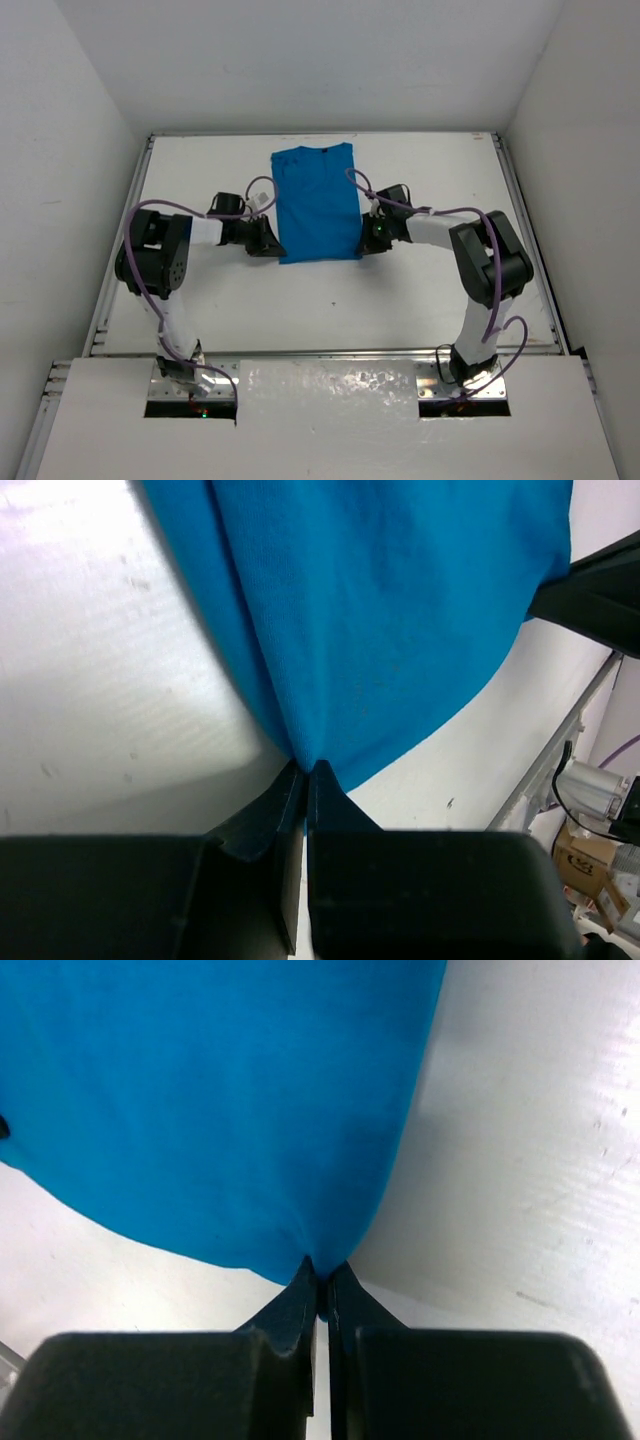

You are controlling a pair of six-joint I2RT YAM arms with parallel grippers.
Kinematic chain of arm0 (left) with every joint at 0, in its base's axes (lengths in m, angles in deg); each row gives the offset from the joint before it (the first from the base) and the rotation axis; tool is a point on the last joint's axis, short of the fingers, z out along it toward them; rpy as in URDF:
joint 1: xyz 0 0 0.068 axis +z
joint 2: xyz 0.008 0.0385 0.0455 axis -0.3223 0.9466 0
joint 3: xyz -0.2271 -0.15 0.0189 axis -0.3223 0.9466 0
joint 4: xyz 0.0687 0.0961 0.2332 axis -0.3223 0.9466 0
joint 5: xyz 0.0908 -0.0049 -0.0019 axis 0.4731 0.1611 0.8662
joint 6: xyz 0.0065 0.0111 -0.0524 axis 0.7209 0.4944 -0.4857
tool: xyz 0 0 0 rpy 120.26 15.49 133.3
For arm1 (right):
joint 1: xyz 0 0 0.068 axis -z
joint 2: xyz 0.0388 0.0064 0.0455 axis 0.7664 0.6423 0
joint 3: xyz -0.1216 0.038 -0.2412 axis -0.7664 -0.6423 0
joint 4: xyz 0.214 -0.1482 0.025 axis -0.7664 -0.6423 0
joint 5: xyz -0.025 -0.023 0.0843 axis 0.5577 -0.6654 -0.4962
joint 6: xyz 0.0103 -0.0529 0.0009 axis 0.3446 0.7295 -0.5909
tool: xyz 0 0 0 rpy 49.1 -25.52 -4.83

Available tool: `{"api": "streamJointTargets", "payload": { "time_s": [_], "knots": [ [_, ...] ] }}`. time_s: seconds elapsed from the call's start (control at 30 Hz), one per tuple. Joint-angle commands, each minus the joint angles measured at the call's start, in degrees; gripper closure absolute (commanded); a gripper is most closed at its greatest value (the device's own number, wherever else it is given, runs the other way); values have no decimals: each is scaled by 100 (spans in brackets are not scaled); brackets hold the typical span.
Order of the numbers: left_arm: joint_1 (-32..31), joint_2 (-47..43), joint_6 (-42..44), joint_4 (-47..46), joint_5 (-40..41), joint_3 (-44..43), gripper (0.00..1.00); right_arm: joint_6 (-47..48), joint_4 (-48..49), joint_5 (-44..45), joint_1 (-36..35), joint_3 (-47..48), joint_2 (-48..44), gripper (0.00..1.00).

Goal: Fold and stack the t-shirts
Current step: Grab one side of the 2/3 rectangular tshirt with both arms, then fold the long partially folded tshirt into a neat square

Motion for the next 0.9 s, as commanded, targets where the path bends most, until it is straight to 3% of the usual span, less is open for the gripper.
{"api": "streamJointTargets", "payload": {
  "time_s": [0.0, 0.4, 0.6, 0.73, 0.87],
  "knots": [
    [-96, -268, 116, 387, 250, 267, 100, 194, -566, 234, -61, 64, -225, 100],
    [-96, -2631, -271, 685, 144, 1375, 100, 335, -1428, 357, -219, -252, -1737, 100],
    [-96, -3352, -499, 826, 30, 1727, 100, 230, -1604, 638, -570, -525, -2342, 100],
    [-96, -3898, -780, 931, 91, 1701, 100, 142, -1736, 822, -641, -490, -2607, 100],
    [-87, -4057, -930, 1134, 249, 1175, 100, 308, -2183, 1042, -632, 142, -2537, 100]
  ]
}}
